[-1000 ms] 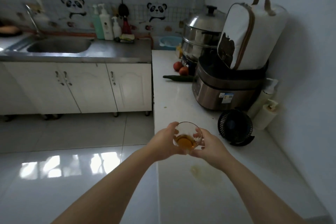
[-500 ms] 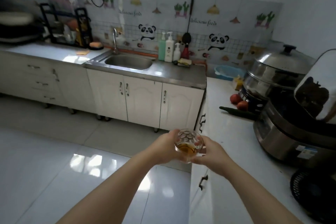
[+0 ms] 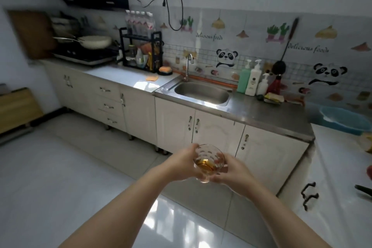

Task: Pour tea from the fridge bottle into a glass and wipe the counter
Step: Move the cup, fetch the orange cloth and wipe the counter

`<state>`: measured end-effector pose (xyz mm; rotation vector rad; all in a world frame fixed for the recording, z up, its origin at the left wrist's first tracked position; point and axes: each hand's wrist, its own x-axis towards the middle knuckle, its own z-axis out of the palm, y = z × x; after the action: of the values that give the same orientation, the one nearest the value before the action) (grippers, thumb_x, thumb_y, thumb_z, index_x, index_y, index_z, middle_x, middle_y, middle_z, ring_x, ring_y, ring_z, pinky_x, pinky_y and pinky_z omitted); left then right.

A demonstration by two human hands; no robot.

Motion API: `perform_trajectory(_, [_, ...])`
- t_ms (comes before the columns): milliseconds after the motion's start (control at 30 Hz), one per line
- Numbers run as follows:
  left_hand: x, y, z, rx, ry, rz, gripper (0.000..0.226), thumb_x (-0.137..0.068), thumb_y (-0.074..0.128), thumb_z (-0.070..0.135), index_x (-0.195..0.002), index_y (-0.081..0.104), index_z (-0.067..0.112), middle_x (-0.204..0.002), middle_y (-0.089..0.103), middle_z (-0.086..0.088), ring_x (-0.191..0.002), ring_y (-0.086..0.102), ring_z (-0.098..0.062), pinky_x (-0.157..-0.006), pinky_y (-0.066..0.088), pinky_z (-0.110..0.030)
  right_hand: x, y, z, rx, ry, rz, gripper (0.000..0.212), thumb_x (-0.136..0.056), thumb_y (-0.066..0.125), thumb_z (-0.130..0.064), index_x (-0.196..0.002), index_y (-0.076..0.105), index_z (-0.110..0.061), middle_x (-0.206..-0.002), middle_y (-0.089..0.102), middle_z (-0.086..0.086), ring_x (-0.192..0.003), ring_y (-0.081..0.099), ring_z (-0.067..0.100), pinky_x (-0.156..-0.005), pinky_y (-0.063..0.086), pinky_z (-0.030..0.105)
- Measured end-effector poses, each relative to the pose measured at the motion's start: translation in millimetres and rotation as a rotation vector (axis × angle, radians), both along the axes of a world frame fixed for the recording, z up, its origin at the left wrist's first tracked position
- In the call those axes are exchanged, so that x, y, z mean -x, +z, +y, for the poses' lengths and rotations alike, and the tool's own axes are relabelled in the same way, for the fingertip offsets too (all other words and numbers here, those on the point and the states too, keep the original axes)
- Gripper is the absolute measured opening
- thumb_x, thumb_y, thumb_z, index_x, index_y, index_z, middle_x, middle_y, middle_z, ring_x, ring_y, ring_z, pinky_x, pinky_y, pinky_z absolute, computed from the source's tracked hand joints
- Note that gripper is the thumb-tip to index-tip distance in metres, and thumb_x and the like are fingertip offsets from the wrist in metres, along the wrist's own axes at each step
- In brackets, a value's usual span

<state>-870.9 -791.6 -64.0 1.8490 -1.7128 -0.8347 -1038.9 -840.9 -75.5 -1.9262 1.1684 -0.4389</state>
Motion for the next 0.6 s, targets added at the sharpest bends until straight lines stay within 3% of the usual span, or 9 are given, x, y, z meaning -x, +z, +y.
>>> perform_trajectory(233, [-103, 0, -64, -0.009, 0.15, 0.006, 0.097, -0.064, 0.084, 0.025, -0.143, 0.028, 0.016, -0.13, 0.051, -0.003, -0.11, 0.051, -0.015, -0.09, 0.043, -0.02, -110, -3, -87, -0.006, 0.127, -0.023, 0.062, -0.066, 0.081, -0.007, -0.121, 0.052, -0.011, -0.098, 0.062, -0.007, -0.087, 0.065, 0.01, -0.069, 0.051, 0.013])
perform_trajectory(333, [-143, -6, -102, 0.002, 0.216, 0.0, 0.091, -0.064, 0.084, 0.024, -0.14, 0.033, 0.017, -0.125, 0.054, -0.002, -0.105, 0.051, -0.013, -0.088, 0.043, -0.02, -155, -5, -132, -0.001, 0.196, -0.026, 0.065, -0.067, 0.079, -0.006, -0.125, 0.049, -0.009, -0.091, 0.057, -0.013, -0.087, 0.063, 0.012, -0.076, 0.051, 0.019])
perform_trajectory(433, [-182, -6, -141, -0.013, 0.286, 0.009, 0.096, -0.063, 0.084, 0.027, -0.142, 0.029, 0.019, -0.129, 0.052, -0.001, -0.114, 0.052, -0.017, -0.096, 0.046, -0.025, -200, -5, -181, -0.003, 0.263, -0.031, 0.071, -0.066, 0.081, -0.01, -0.128, 0.046, -0.011, -0.094, 0.056, -0.014, -0.091, 0.063, 0.011, -0.085, 0.053, 0.028])
perform_trajectory(600, [-243, 6, -199, -0.003, 0.372, 0.034, 0.095, -0.064, 0.083, 0.027, -0.141, 0.028, 0.021, -0.131, 0.051, -0.003, -0.116, 0.052, -0.018, -0.096, 0.047, -0.025, -271, 7, -254, -0.039, 0.36, -0.022, 0.069, -0.069, 0.078, -0.009, -0.128, 0.043, -0.012, -0.103, 0.055, -0.007, -0.088, 0.061, 0.006, -0.067, 0.052, 0.016])
